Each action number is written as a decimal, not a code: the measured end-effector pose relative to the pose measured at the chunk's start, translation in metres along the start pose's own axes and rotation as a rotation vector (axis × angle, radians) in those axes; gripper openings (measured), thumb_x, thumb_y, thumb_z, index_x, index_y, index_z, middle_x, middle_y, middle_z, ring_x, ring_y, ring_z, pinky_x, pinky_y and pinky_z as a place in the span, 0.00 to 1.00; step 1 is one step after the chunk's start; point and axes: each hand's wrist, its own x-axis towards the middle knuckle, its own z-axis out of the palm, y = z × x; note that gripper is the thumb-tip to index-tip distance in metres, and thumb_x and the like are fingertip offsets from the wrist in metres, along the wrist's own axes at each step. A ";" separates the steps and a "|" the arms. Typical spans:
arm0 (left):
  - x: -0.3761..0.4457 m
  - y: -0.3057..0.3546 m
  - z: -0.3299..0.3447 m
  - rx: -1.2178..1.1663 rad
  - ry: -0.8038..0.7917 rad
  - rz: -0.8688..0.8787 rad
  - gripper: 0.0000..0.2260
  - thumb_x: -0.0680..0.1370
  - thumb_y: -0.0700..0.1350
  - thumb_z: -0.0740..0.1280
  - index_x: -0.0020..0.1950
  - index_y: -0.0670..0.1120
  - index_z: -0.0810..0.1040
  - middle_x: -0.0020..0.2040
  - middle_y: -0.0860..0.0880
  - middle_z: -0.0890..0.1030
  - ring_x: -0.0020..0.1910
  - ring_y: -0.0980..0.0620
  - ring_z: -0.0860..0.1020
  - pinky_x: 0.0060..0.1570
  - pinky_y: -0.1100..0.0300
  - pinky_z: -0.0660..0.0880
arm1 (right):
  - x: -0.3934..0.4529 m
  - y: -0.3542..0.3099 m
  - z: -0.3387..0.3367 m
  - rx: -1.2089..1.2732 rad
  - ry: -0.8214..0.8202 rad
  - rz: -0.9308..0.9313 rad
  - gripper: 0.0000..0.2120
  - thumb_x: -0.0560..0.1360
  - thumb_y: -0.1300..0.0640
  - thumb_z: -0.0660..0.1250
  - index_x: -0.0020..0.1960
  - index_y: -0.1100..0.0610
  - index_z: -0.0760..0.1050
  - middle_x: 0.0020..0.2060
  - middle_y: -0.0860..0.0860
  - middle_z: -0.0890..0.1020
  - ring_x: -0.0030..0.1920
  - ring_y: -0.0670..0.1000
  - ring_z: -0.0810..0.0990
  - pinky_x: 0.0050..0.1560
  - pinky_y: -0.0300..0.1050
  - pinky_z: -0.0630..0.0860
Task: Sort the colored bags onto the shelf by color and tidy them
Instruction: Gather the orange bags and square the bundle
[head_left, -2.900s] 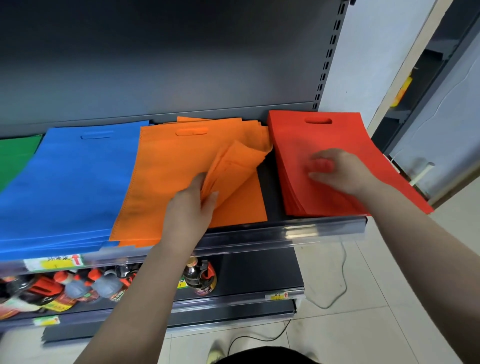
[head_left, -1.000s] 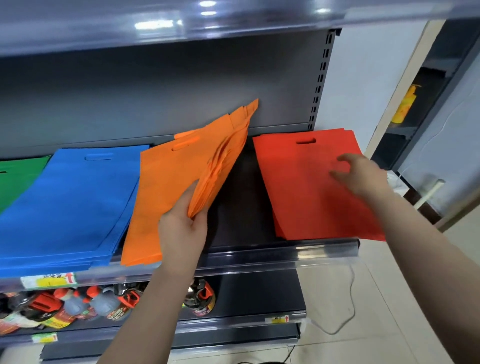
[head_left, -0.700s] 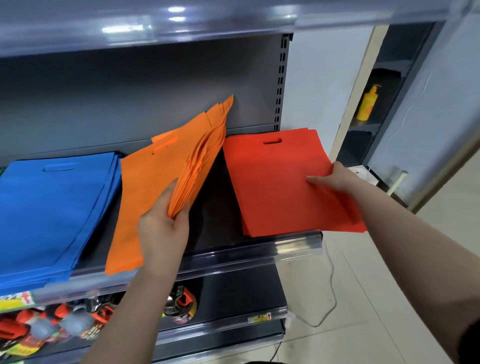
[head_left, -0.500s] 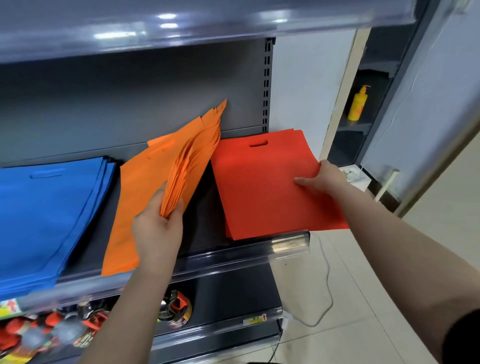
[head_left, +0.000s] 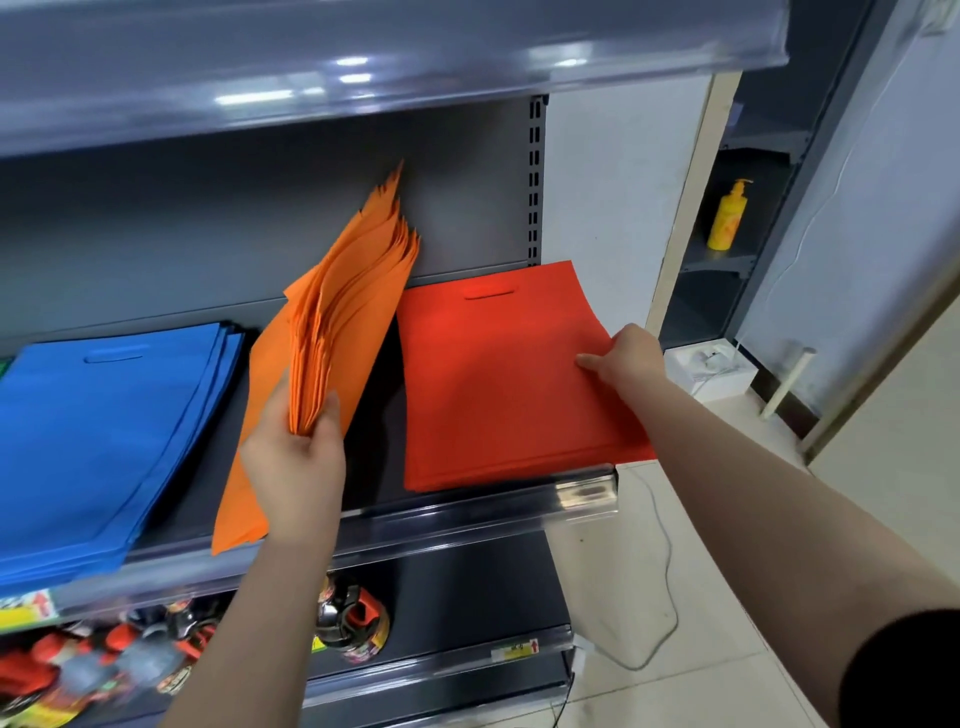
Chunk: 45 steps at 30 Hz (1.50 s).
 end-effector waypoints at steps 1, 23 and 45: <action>-0.001 -0.001 0.001 0.004 -0.005 0.002 0.04 0.77 0.37 0.66 0.44 0.37 0.76 0.29 0.61 0.73 0.27 0.59 0.70 0.27 0.69 0.65 | 0.000 0.000 0.000 -0.025 -0.009 0.003 0.21 0.73 0.50 0.71 0.58 0.63 0.70 0.55 0.59 0.78 0.50 0.57 0.76 0.44 0.46 0.68; 0.005 -0.018 -0.035 0.303 -0.671 0.359 0.22 0.75 0.47 0.67 0.70 0.54 0.71 0.58 0.54 0.81 0.52 0.50 0.80 0.48 0.62 0.73 | -0.078 -0.110 0.032 0.652 -0.896 0.120 0.25 0.73 0.43 0.65 0.63 0.59 0.73 0.52 0.57 0.83 0.49 0.58 0.83 0.46 0.53 0.81; 0.117 -0.094 -0.154 -0.566 -0.669 -0.611 0.16 0.73 0.34 0.69 0.58 0.47 0.76 0.49 0.47 0.84 0.41 0.53 0.83 0.36 0.60 0.80 | -0.158 -0.128 0.057 0.980 -0.700 -0.142 0.22 0.62 0.62 0.71 0.56 0.58 0.76 0.46 0.57 0.84 0.42 0.54 0.85 0.39 0.49 0.82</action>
